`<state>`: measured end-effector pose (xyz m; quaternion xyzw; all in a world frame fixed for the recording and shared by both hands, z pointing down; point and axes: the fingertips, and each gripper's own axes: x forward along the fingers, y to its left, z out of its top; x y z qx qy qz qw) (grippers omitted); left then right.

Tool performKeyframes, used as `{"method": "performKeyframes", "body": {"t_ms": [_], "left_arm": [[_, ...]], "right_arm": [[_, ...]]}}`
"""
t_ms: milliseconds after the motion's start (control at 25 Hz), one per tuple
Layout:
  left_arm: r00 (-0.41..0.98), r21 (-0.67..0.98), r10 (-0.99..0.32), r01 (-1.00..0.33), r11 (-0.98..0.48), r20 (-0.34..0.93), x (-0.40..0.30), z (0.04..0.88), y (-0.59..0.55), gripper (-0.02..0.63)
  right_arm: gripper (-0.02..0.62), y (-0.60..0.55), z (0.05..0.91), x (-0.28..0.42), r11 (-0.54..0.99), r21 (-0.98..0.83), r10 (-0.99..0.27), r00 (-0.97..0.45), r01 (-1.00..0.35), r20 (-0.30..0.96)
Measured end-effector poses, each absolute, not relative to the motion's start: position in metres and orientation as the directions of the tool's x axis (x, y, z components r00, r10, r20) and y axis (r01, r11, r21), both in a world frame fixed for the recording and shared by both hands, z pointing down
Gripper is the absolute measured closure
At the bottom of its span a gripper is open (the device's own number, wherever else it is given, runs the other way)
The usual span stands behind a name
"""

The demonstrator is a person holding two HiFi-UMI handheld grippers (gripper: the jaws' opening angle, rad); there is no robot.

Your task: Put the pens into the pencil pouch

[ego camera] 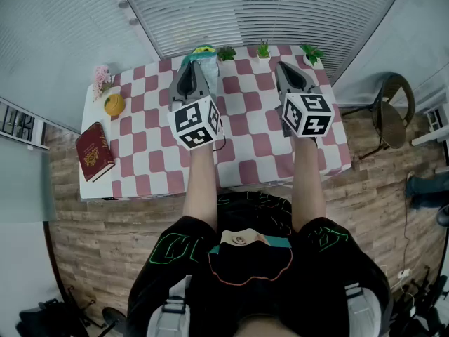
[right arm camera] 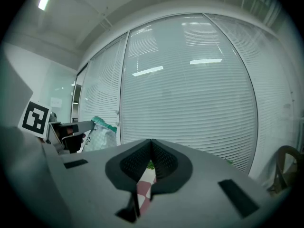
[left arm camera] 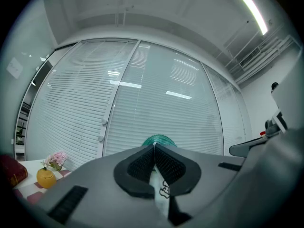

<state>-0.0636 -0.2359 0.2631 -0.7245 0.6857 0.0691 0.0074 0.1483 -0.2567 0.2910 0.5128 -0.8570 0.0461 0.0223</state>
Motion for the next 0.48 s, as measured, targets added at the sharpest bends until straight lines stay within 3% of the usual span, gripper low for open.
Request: {"method": "performKeyframes", "body": {"t_ms": [480], "left_arm": [[0.042,0.088,-0.994,-0.995,-0.050,-0.098,-0.0693,0.2708,-0.2404,0.604]], "right_arm": [[0.594,-0.2623,0.2956,0.1499,0.466,-0.053,-0.879,-0.469,-0.883,0.093]]}}
